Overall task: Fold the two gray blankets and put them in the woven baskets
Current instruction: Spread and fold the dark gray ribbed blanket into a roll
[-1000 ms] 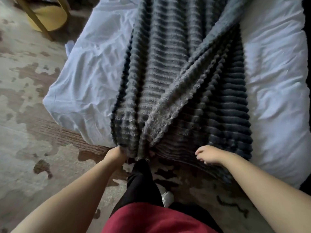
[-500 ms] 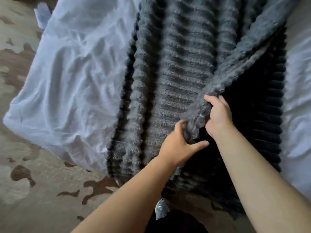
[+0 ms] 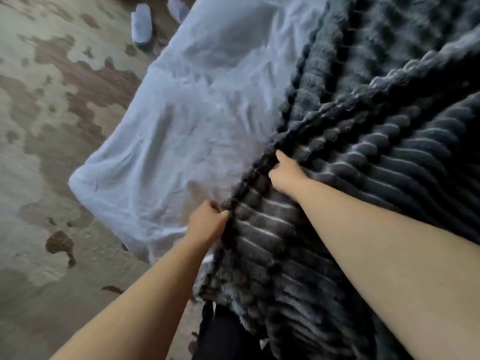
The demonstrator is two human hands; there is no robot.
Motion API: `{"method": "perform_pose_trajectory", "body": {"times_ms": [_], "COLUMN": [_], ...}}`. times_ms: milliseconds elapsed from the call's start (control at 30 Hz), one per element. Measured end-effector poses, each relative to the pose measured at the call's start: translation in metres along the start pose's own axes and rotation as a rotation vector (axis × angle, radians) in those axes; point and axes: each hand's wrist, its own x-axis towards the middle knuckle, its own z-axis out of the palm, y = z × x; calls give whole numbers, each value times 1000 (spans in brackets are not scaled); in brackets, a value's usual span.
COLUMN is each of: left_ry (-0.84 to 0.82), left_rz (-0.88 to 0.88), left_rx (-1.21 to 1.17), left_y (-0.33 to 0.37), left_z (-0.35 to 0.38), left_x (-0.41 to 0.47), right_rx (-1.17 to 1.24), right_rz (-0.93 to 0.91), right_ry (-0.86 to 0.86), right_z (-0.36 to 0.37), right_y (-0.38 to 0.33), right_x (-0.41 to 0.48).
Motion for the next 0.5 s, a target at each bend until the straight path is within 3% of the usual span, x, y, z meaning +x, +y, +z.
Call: {"method": "perform_pose_trajectory", "body": {"times_ms": [100,167,267,500], "left_ry": [73,66,-52,-173], "left_rz": [174,234,189,29], "left_rx": [-109,-173,-182,-70], "left_y": [14,20,22,7], "left_z": [18,28,45,57], "left_x": [-11,-21,-32,-44], "right_rx": [112,26,-130,-46], "right_rz": [-49,-98,-38,286], "right_ry": [134,207,273,240], "right_z": [-21,-33,-52,-70], "right_y": [22,49,117,253], "right_x": [-11,-28,-57,-108]}}
